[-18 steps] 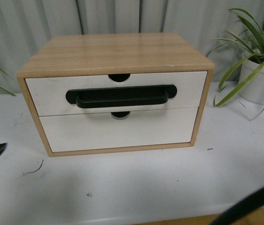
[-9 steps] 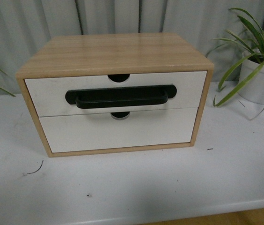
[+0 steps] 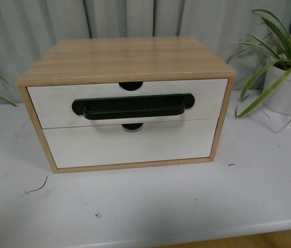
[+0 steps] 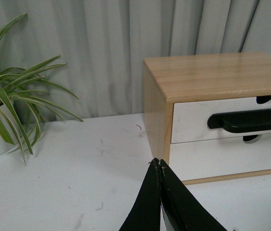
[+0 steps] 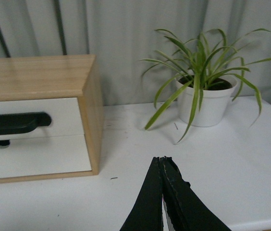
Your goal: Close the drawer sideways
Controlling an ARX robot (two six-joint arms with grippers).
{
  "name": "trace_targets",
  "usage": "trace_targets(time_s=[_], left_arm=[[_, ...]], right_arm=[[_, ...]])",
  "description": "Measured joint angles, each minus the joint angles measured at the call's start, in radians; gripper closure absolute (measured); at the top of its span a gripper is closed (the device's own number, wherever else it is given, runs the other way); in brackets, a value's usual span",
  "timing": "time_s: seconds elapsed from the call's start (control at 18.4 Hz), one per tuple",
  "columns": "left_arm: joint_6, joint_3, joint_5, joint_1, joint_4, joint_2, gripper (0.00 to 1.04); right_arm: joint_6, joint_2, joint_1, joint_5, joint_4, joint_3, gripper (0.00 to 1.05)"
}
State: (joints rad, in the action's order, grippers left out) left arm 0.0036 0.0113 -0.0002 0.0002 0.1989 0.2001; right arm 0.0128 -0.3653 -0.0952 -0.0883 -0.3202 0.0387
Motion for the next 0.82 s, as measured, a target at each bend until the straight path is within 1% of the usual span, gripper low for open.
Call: trace_targets(time_s=[0.05, 0.11, 0.22, 0.27, 0.33, 0.6, 0.65, 0.71, 0.76, 0.82], left_arm=[[0.000, 0.000, 0.000, 0.000, -0.016, -0.019, 1.03], [0.000, 0.000, 0.000, 0.000, -0.027, -0.031, 1.03], [0.000, 0.001, 0.000, 0.000, -0.211, -0.180, 1.03], [0.000, 0.007, 0.000, -0.001, -0.185, -0.190, 1.03], [-0.001, 0.001, 0.001, 0.000, -0.211, -0.191, 1.03], [0.000, 0.001, 0.000, 0.000, -0.203, -0.191, 1.03], [0.000, 0.001, 0.000, 0.000, -0.202, -0.191, 1.03], [0.000, 0.001, -0.001, 0.000, -0.203, -0.191, 1.03], [0.000, 0.001, 0.000, 0.000, -0.203, -0.191, 1.03], [0.000, 0.001, 0.000, 0.000, -0.201, -0.191, 1.03]], right_arm=[[-0.001, 0.021, 0.084, 0.072, -0.030, -0.027, 1.03], [-0.002, 0.037, 0.104, 0.071, -0.001, -0.027, 1.03], [-0.002, 0.089, 0.096, 0.087, 0.040, -0.027, 1.03], [-0.002, 0.106, 0.096, 0.086, 0.061, -0.027, 1.03], [-0.002, 0.129, 0.095, 0.088, 0.081, -0.027, 1.03], [-0.002, 0.198, 0.095, 0.088, 0.153, -0.027, 1.03], [-0.002, 0.272, 0.095, 0.089, 0.278, -0.026, 1.03], [-0.002, 0.345, 0.095, 0.089, 0.327, -0.026, 1.03], [-0.003, 0.361, 0.095, 0.089, 0.304, -0.026, 1.03], [-0.003, 0.362, 0.095, 0.089, 0.323, -0.026, 1.03]])
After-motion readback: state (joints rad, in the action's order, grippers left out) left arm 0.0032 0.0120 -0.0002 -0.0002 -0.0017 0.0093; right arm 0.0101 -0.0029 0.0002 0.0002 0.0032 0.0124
